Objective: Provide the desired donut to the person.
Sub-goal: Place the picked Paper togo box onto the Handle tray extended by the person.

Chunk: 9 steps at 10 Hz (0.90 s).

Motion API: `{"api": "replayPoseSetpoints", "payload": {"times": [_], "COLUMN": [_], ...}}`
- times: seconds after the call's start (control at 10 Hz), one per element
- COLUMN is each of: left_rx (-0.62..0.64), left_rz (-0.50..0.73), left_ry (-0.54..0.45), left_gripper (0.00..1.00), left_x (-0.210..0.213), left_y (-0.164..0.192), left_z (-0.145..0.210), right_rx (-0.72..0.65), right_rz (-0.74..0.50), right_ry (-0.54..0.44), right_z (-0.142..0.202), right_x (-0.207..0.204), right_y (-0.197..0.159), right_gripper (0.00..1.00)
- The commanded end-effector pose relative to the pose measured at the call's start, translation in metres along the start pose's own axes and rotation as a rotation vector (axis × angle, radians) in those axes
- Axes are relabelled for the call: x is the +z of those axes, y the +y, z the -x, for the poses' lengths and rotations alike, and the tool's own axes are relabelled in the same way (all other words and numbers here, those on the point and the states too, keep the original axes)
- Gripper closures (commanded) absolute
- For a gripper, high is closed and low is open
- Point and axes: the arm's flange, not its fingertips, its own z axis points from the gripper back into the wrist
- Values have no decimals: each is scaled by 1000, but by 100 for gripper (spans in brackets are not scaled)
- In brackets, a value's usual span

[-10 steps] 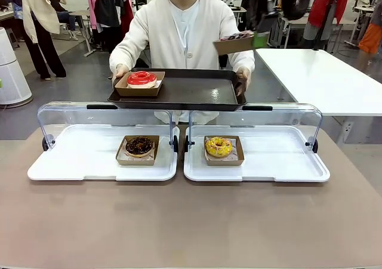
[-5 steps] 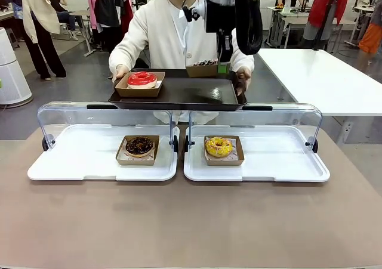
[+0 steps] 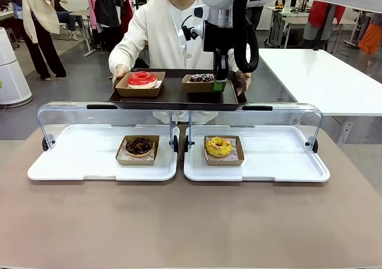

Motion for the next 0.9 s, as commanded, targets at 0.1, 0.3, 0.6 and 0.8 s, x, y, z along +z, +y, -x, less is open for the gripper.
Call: {"api": "replayPoseSetpoints", "payload": {"times": [0.1,0.3,0.6,0.8], "left_rx": [-1,-1,-1,-1], "left_rz": [-10,-10,-10,-10], "left_ry": [-1,-1,-1,-1], "left_gripper": [0,0,0,0], "left_x": [0,0,0,0], "left_y": [-2,-2,-2,-2], "left_z": [0,0,0,0], "right_rx": [30,42,50,52], "right_rz": [-4,-7,-11,-13], "right_ry": [-38,-38,-37,-38], "right_z": [9,9,9,8], "right_x": [-10,-10,-9,-9], "right_y": [9,10,10,10], "right_gripper": [51,0,4,0]}}
